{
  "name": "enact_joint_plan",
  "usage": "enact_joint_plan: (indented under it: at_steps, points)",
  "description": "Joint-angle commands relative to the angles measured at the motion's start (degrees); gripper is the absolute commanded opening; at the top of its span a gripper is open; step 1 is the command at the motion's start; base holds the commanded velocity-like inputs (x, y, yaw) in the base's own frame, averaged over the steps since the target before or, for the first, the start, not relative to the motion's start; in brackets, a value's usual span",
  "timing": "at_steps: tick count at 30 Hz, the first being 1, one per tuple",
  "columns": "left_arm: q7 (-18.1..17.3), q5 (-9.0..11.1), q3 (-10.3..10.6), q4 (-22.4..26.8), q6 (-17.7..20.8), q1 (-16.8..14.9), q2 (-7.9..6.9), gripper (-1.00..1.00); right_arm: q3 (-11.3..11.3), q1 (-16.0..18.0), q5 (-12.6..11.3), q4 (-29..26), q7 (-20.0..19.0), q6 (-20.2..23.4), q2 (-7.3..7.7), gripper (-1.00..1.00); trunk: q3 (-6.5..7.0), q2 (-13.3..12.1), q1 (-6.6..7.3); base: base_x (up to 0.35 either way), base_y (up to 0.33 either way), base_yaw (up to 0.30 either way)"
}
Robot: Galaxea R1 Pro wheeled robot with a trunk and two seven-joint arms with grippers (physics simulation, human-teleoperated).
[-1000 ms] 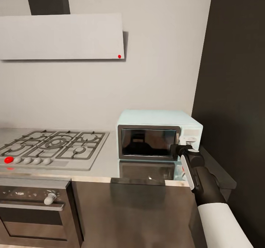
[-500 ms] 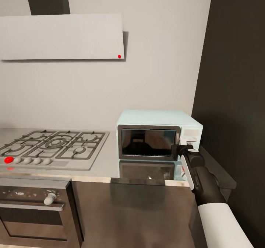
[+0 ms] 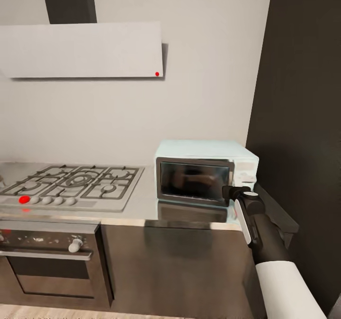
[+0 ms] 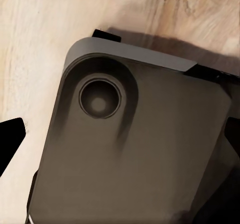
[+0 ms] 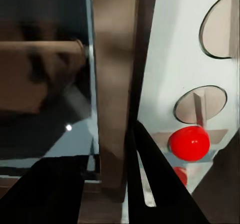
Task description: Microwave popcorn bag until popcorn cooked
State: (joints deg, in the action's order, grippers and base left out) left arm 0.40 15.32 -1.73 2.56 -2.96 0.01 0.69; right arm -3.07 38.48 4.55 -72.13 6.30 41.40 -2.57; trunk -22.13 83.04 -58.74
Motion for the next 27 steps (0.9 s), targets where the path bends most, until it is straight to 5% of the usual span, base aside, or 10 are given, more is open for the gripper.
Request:
enact_joint_plan:
  at_steps: [1, 27]
  points:
    - [0.0, 0.1, -0.1, 0.0, -0.1, 0.0, 0.02, 1.0, 1.2, 0.0, -2.2, 0.0, -0.3, 0.1, -0.07, -1.0, -0.06, 0.0, 0.01, -0.14, 0.094, 0.0]
    - [0.0, -0.1, 0.0, 0.0, -0.1, 0.0, 0.02, 1.0, 1.1, 0.0, -2.2, 0.0, -0.6, 0.3, 1.6, -1.0, -0.06, 0.0, 0.01, -0.117, 0.094, 0.0]
